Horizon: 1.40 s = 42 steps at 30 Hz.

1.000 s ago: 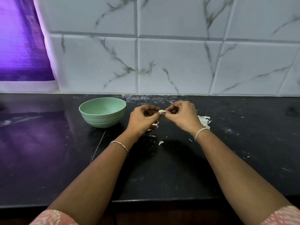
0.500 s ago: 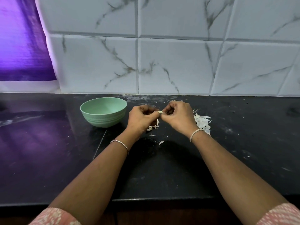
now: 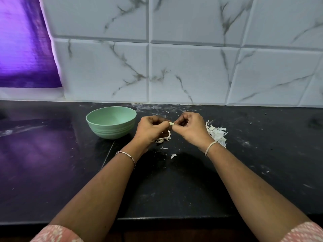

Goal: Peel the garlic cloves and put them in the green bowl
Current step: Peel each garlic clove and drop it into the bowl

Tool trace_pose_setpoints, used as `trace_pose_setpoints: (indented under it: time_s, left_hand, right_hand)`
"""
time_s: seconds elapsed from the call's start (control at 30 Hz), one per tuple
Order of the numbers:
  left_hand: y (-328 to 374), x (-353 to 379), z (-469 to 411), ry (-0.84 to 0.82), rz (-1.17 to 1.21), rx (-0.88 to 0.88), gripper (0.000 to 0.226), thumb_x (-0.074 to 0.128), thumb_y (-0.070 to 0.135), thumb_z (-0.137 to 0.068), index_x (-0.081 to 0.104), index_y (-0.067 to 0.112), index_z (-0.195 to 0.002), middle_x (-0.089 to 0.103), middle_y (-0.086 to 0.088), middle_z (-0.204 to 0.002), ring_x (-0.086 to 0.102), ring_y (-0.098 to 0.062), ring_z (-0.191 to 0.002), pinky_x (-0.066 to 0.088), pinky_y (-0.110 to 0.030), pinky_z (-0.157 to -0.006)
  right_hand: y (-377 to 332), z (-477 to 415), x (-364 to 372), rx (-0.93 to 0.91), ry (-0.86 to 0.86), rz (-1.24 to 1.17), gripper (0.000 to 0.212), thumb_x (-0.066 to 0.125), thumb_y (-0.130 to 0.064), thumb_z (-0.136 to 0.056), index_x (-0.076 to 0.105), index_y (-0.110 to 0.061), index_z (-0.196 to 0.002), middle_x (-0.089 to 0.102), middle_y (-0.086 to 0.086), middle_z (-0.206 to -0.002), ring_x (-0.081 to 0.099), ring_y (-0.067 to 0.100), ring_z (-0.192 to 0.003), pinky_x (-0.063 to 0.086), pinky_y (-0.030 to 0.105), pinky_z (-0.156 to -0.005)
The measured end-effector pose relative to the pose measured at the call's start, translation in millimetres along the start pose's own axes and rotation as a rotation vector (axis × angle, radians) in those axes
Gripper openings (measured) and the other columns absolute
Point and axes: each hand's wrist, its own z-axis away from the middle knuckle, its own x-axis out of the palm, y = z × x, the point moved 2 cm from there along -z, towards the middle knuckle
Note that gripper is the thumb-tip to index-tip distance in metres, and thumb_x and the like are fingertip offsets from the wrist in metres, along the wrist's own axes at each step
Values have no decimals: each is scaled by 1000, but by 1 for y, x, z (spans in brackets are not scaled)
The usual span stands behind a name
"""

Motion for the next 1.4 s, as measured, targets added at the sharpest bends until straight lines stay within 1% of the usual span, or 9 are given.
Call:
trace_pose_setpoints:
  time_s: [0.13, 0.37, 0.6, 0.7, 0.8, 1.0, 1.1, 1.2, 1.4]
  left_hand:
    - [0, 1, 1, -20, 56, -35, 17, 61, -2, -85, 70, 4, -72, 66, -8, -63, 62, -12, -54, 55, -22, -54]
    - [-2, 0, 0, -38, 93, -130, 13, 59, 0, -87, 70, -7, -86, 64, -10, -67, 58, -12, -52, 53, -20, -51]
    - [1, -3, -1, -80, 80, -158, 13, 57, -1, -90, 68, -5, -86, 64, -8, -67, 56, -10, -52, 55, -20, -54]
    - [2, -5, -2, -85, 72, -149, 14, 54, -1, -91, 67, -7, -90, 63, -9, -68, 56, -9, -51, 56, -21, -56]
    - [2, -5, -2, -74, 78, -128, 15, 55, -2, -90, 67, -3, -82, 64, -10, -68, 56, -9, -50, 56, -22, -56]
    - [-3, -4, -3, -7, 63, -80, 8, 67, 0, -84, 69, 5, -78, 65, -12, -66, 59, -17, -54, 52, -24, -54]
    - [-4, -3, -3, -11, 91, -81, 3, 70, 3, -83, 69, 4, -80, 67, -13, -70, 61, -20, -59, 52, -25, -56]
    - [-3, -2, -2, -19, 92, -77, 3, 72, 5, -82, 70, 4, -81, 67, -14, -73, 60, -20, -62, 52, -27, -60]
    - [0, 1, 1, -38, 85, -54, 18, 77, 7, -80, 68, -2, -92, 67, -17, -78, 61, -19, -61, 53, -24, -56]
  right_hand:
    - [2, 1, 1, 43, -50, -122, 7, 74, -9, -73, 69, -7, -69, 64, 1, -62, 51, 9, -57, 42, 25, -54]
    - [6, 0, 1, 64, -106, -178, 18, 71, -5, -74, 65, -17, -62, 59, -6, -56, 49, 8, -55, 41, 25, -56]
    - [3, 3, -1, 42, -137, -222, 23, 69, 0, -76, 63, -17, -61, 57, -5, -57, 47, 5, -53, 39, 20, -54]
    - [3, 3, 0, 67, -143, -275, 23, 68, 2, -77, 64, -15, -62, 58, -2, -59, 49, 9, -57, 41, 25, -59]
    - [5, 2, 1, 89, -141, -298, 20, 68, 0, -78, 65, -14, -66, 60, -1, -61, 52, 12, -60, 44, 30, -63]
    - [7, -2, -2, -87, -180, 37, 4, 71, -20, -85, 74, -21, -89, 69, -10, -74, 60, 3, -68, 48, 18, -67]
    - [5, -1, -2, -171, -167, 178, 16, 66, -21, -90, 74, -21, -104, 73, -3, -94, 62, 9, -82, 49, 25, -78]
    - [5, -2, -2, -193, -133, 228, 19, 63, -16, -91, 74, -19, -106, 62, 3, -110, 59, 16, -96, 49, 32, -89]
    - [-1, 0, -1, -219, -99, 321, 16, 57, -15, -95, 69, -13, -105, 54, -1, -108, 53, 13, -94, 48, 34, -85]
